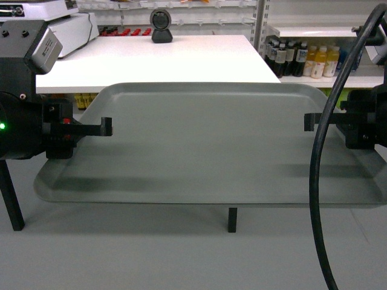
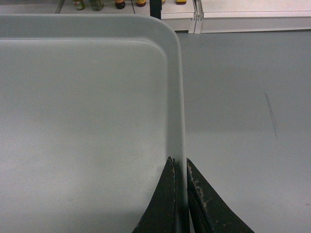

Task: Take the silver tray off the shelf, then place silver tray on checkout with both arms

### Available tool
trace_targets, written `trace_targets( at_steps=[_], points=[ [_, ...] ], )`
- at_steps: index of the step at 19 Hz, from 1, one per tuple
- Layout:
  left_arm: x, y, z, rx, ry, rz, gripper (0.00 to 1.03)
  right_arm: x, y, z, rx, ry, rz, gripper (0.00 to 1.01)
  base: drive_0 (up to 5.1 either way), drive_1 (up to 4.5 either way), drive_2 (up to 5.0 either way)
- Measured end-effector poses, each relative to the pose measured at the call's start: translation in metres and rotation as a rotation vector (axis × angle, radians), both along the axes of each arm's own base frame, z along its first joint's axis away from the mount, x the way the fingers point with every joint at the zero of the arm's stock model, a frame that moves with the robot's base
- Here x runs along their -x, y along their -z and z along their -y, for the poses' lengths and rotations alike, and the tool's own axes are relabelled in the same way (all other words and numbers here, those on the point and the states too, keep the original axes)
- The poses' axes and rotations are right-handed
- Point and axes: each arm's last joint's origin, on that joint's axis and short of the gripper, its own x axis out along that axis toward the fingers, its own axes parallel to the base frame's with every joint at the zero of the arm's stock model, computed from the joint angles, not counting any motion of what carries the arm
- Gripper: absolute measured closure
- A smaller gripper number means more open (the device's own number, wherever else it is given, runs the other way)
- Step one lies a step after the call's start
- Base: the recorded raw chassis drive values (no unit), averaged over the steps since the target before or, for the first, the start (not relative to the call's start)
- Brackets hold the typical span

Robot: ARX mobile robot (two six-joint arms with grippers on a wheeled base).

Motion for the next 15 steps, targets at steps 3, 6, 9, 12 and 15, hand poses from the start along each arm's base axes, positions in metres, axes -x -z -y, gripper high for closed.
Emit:
trace_targets(
  at_steps=[3, 6, 9, 12, 15],
  points=[
    [-0.0003, 0.0003, -0.0025, 0.000, -0.006, -0.003, 1.00, 0.0002, -0.0008, -0.0032, -0.004, -0.012, 0.007, 0.98, 0.0, 0.00, 0.0],
    [0.0002, 0.0004, -0.0002, -0.002, 0.001, -0.003, 1.00, 0.0001, -0.0004, -0.0018, -0.001, -0.005, 0.004, 0.98, -0.2, -0.22, -0.2],
    [0.0001, 0.0002, -0.0003, -0.003, 0.001, -0.001, 1.00, -0.0001, -0.0003, -0.0009, 0.000, -0.002, 0.003, 0.98, 0.0, 0.00, 0.0],
    [0.0000, 0.0001, -0.0002, -0.003, 0.001, 0.000, 1.00, -0.0002, -0.0004, -0.0003, -0.001, -0.001, 0.003, 0.98, 0.0, 0.00, 0.0],
    [0.0001, 0.0002, -0.0002, -0.003, 0.001, -0.001, 1.00, -0.0002, -0.0003, -0.0003, 0.000, -0.001, 0.003, 0.98, 0.0, 0.00, 0.0]
  ],
)
